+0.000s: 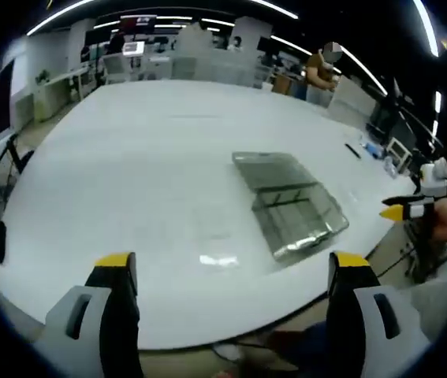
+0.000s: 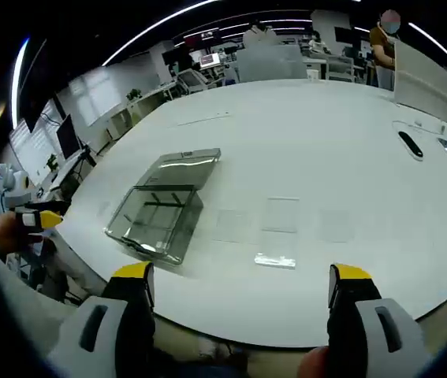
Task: Insert the divider into the dual guide fixture by aligning both edges with the guide slots and pushing it downward to the bottom, including one-sided entry, uneven engagement, binding, and posture correction.
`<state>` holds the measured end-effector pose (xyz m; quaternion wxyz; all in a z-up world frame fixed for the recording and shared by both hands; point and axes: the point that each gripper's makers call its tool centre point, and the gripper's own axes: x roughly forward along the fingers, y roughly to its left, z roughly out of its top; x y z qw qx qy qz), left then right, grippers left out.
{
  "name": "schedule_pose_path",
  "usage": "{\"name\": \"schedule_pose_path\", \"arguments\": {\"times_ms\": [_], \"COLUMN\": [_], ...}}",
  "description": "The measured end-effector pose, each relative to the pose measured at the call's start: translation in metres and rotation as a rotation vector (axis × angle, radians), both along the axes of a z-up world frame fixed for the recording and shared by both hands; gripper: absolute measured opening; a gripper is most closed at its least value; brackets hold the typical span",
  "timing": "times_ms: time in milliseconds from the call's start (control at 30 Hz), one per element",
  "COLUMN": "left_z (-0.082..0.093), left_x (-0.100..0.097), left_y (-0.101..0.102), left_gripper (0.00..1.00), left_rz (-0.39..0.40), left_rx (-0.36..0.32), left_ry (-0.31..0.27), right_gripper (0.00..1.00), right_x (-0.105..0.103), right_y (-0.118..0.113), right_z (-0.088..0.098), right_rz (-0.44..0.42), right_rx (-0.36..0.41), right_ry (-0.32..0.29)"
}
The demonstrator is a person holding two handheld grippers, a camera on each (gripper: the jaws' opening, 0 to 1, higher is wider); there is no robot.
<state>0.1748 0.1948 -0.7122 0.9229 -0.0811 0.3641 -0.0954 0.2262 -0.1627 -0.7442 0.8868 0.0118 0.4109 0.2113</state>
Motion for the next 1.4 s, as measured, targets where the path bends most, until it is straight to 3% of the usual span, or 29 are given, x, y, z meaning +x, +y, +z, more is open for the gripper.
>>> {"name": "schedule_pose_path", "arguments": {"times_ms": [1400], "left_z": [-0.0025], "left_x": [0.0045], "left_y": [-0.0055], "left_gripper": [0.97], "left_rz": [0.005], "left_rx": [-0.019], "left_ry": [0.007], "right_gripper": [0.89], "right_x": [0.0026], "right_y": [-0.0046], "right_z": [-0.0015], "right_rz": [0.005], "right_rx": [-0.001], "right_ry": [0.008]}}
